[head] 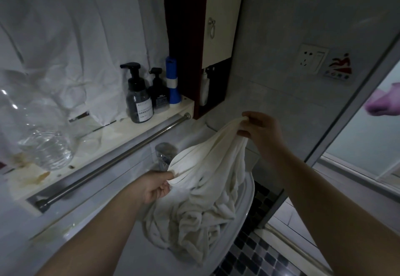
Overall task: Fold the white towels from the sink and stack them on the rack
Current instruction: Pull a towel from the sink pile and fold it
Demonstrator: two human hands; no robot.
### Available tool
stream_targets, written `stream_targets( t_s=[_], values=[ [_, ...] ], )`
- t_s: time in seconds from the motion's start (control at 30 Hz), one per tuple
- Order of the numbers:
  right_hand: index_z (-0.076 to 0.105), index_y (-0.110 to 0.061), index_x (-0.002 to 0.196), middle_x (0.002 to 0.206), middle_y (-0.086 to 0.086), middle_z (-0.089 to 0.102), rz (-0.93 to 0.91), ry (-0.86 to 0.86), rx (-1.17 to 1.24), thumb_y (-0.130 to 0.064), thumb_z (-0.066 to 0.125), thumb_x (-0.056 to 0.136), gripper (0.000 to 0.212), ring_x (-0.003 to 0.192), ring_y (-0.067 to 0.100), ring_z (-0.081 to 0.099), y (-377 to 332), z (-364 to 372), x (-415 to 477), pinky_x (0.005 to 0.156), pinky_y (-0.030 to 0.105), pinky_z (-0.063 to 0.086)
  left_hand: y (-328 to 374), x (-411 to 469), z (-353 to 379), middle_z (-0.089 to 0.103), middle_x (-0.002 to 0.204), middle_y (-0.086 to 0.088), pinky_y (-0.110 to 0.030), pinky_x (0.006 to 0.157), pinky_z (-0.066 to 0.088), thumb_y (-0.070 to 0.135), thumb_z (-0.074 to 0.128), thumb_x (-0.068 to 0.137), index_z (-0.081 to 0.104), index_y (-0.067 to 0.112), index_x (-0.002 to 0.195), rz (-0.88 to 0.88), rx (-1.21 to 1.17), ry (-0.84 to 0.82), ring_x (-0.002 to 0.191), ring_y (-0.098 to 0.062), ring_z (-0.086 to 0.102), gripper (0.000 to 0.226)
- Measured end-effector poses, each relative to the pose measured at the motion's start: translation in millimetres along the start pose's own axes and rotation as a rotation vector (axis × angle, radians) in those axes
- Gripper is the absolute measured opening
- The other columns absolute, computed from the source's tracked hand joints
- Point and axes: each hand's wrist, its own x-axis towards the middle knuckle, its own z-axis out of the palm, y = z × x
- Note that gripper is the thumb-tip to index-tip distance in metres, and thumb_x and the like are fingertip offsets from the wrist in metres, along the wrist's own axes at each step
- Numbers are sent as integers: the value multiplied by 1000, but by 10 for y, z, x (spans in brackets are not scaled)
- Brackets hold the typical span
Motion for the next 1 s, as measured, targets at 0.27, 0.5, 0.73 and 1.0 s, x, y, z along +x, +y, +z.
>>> stream_targets(
  t_s=[0.27, 0.5, 0.73, 1.0],
  values=[
    [77, -28, 91, 92, 0, 77, 1, -68, -5, -8, 74, 80, 23, 89, 21, 75, 31, 108, 52, 74, 33, 62, 9, 35, -30, 48, 52, 0, -18, 43, 44, 0, 62, 90, 59, 9, 81, 88, 68, -13, 37, -6, 41, 13],
    [79, -31, 87, 91, 0, 77, 3, -74, 1, -10, 73, 80, 23, 88, 20, 75, 47, 141, 110, 73, 32, 62, 66, 29, -19, 75, 84, -15, -23, 52, 57, -4, 64, 91, 67, -4, 106, 116, -159, -53, 62, -16, 71, 15],
    [76, -31, 94, 90, -6, 77, -20, -20, -100, -16, 72, 81, 20, 82, 17, 76, 98, 2, 156, 72, 32, 63, 147, 57, -179, 55, 54, -6, -13, 37, 28, -4, 64, 86, 66, 1, 91, 128, 153, 179, 39, -11, 40, 7],
    [73, -30, 94, 83, -10, 77, -9, 50, -106, -11, 70, 86, 20, 77, 17, 76, 138, -5, 212, 69, 30, 62, 147, -63, -133, 56, 55, 7, -22, 48, 49, -5, 73, 80, 48, 19, 59, 470, 488, 68, 54, -14, 55, 41]
  ],
)
